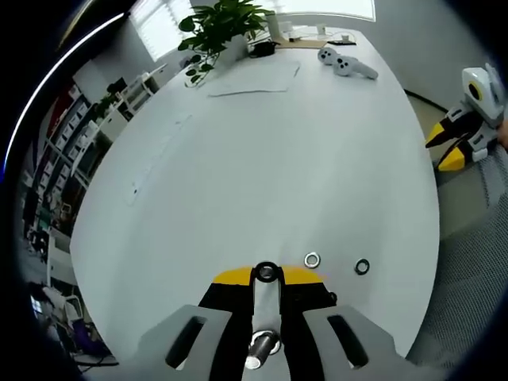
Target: Place the washer onto the threaded stud by aligning its center hole with the stud, sliding it down to the base, and recovering from edge contact or off-axis alignment until the washer reaches the visible bottom stop.
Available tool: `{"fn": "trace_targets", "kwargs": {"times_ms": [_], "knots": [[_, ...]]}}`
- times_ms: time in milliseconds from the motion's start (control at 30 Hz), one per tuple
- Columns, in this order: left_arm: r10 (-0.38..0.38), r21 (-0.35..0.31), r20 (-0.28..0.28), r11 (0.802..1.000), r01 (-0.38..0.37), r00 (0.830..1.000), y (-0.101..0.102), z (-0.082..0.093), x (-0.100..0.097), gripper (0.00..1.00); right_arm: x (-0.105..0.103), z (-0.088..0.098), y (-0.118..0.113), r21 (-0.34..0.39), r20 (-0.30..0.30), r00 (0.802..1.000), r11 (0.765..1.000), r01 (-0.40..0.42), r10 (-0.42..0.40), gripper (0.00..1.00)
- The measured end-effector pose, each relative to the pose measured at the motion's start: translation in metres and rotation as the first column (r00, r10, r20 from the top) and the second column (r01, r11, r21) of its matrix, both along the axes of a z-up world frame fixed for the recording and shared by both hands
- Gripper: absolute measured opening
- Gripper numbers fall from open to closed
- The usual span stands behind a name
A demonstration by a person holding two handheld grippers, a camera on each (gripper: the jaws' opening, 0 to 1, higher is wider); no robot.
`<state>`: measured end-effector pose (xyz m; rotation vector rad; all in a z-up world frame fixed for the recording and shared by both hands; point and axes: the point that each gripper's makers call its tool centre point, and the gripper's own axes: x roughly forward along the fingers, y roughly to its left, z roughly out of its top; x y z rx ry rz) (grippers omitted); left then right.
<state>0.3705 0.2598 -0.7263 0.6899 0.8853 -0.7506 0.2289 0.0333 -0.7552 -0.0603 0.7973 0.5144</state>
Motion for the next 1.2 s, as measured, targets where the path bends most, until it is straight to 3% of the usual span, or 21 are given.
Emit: {"fn": "trace_targets", "kwargs": {"times_ms": [767,1200], "knots": [[0.017,0.005,-0.037,1.0,-0.017,0.999,0.0,-0.011,0.007,0.08,0.001,0.001,0.0,0.003,0.008,1.0,1.0,-0.002,0.002,0.29],[0.051,-0.011,-0.103,0.999,-0.052,0.993,0.003,-0.014,0.001,0.08,0.0,0.001,0.0,0.002,0.005,1.0,1.0,-0.001,0.001,0.29]]}}
